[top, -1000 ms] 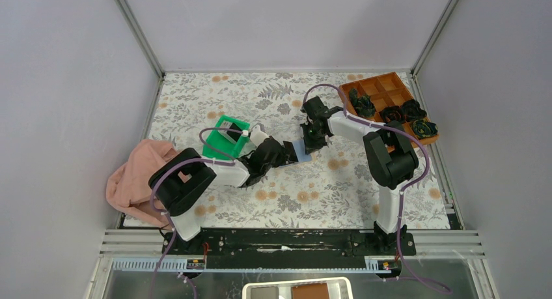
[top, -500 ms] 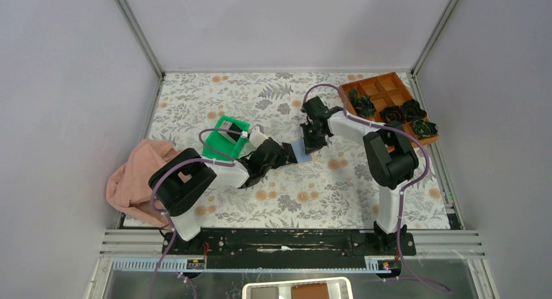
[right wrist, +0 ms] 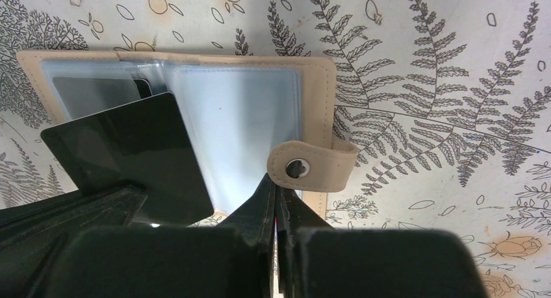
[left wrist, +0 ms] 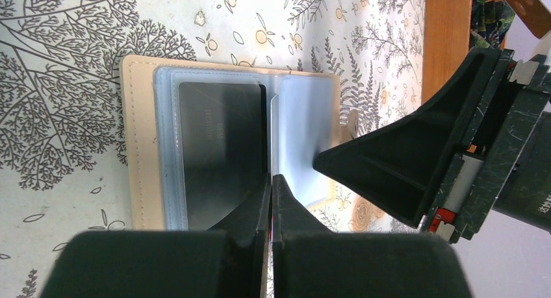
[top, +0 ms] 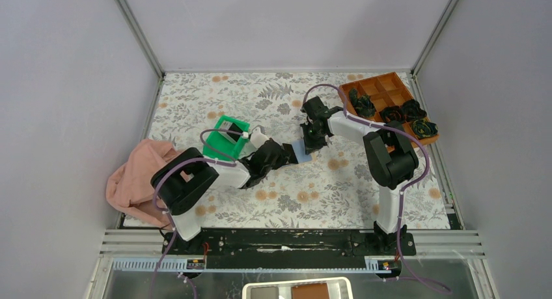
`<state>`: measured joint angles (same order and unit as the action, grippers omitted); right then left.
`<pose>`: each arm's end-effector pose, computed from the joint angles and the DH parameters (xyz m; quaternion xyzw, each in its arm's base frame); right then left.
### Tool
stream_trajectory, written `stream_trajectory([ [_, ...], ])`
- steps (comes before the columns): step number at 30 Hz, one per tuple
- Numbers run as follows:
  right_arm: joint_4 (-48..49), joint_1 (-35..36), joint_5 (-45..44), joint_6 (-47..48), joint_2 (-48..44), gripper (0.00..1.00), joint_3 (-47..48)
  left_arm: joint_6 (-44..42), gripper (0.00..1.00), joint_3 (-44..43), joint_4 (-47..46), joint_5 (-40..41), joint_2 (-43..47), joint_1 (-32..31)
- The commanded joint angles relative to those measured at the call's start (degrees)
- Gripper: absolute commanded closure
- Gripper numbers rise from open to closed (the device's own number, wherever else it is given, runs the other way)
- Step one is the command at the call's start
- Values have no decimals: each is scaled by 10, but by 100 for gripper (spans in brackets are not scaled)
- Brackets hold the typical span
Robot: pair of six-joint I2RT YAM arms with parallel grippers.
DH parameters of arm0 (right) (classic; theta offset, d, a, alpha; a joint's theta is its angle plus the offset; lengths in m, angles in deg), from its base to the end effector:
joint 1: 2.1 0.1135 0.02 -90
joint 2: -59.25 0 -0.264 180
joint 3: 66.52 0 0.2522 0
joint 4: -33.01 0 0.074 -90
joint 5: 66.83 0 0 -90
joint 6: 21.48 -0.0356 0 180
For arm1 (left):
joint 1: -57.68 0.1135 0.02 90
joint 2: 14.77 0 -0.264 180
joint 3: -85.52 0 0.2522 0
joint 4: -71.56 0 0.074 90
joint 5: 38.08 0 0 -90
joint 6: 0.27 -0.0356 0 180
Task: Put the credit cards into the card holder
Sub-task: Insert the credit card into the card holder.
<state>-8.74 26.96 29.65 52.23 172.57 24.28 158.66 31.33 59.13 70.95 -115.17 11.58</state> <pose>0.3520 0.2002 0.1608 -0.1207 0.9659 0.1365 0.1839 0.2383 -0.2309 0.1312 -0.2485 0.8373 -0.3137 0.3726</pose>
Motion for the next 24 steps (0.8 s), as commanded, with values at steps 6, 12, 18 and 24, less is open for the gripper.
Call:
stream_trajectory([
  [6, -3, -9, -52, 14, 21, 100, 7, -4, 100, -7, -23, 18, -24, -4],
  [12, -2, -9, -52, 15, 23, 100, 4, -5, 100, -7, -23, 26, -27, -4],
  [18, -2, -10, -54, 15, 25, 100, 2, -2, 100, -4, -26, 37, -32, -4],
  [24, -2, -10, -54, 16, 27, 100, 1, -2, 100, -10, -21, 51, -31, -4],
])
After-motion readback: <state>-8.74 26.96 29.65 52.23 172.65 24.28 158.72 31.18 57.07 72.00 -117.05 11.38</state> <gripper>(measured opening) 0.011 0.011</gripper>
